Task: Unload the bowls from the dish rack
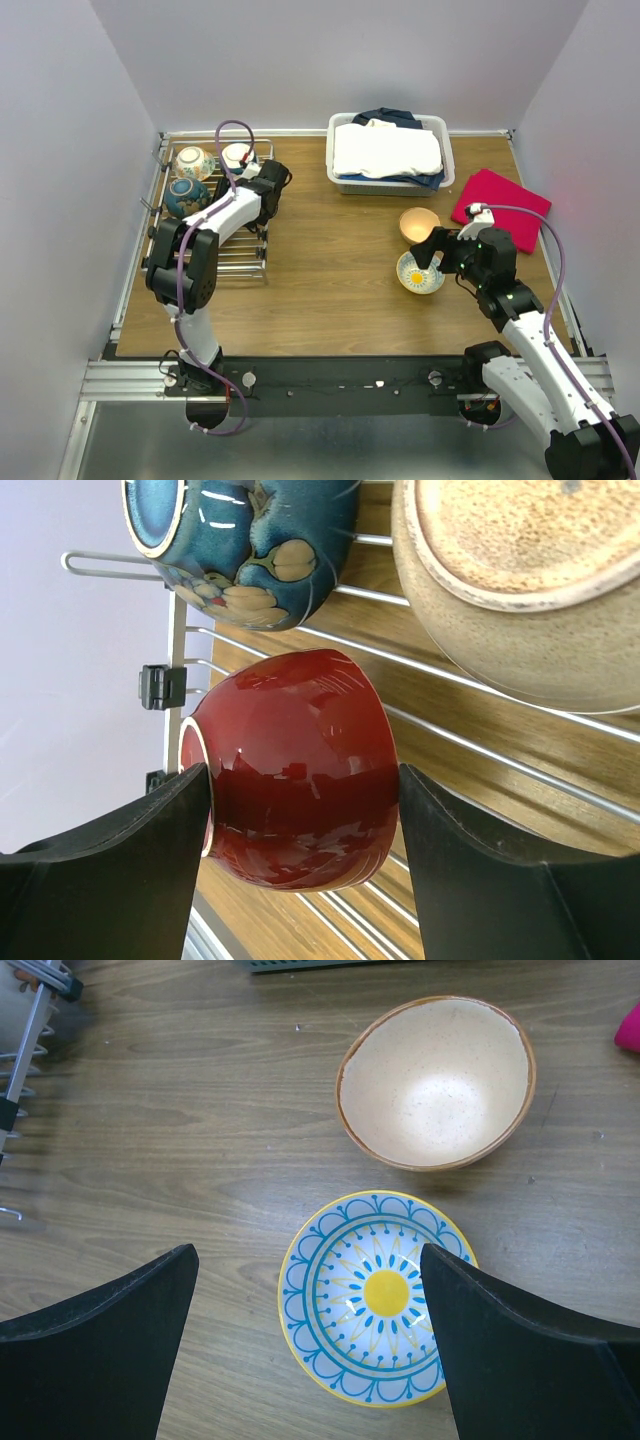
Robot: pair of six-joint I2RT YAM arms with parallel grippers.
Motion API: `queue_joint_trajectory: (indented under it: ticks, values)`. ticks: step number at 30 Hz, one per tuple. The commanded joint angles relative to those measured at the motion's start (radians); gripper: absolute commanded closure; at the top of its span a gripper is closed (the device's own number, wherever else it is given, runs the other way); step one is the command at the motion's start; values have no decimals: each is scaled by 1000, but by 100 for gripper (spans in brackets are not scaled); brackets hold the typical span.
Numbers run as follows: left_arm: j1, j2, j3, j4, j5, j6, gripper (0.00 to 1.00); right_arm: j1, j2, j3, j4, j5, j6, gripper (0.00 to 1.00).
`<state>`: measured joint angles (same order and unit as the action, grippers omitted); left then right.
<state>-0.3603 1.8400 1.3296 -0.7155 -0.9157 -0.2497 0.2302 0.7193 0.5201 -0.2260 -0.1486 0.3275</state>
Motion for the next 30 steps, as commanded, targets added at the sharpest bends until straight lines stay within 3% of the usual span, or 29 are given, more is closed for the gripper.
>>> queue_joint_trajectory:
  ticks: [1,10,22,30]
  values:
    - [-8,-42,-15,25,23,-14,52,8,5,-3,19,-37,-25,0]
    - [-6,-123,29,-44,34,-6,67,8,43,-3,89,-201,14,0]
    - [-9,-137,10,-10,112,12,69,11,103,-2,159,-279,76,0]
    - [-42,-33,-69,59,5,64,65,12,91,-35,142,-264,59,0]
